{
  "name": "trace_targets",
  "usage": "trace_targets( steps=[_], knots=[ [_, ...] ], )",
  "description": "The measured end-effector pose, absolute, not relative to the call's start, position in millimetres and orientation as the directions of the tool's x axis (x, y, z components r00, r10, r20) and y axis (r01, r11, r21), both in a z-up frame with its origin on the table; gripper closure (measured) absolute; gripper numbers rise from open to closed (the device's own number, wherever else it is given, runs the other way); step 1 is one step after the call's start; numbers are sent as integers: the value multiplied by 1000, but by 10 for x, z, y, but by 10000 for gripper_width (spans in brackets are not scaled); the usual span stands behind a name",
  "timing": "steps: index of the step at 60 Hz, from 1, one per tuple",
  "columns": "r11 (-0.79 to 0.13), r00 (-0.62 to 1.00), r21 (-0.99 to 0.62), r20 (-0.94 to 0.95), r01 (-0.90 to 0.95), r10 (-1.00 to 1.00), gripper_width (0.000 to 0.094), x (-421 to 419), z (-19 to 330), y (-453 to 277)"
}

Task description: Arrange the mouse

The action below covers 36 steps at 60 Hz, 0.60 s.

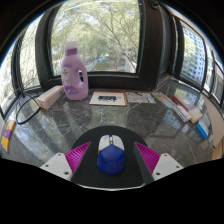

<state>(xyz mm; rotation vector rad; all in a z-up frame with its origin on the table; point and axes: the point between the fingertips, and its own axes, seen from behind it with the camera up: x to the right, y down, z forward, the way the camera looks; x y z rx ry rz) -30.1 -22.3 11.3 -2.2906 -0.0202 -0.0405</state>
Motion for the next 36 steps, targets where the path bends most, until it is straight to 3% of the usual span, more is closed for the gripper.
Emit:
trace_targets(
  steps=[25,36],
  knots=[
    [-577,997,-817,50,11,-52,83,-532,1336,-1456],
    [-562,998,-827,58,30,-32,80,-634,1530,-1978]
  ],
)
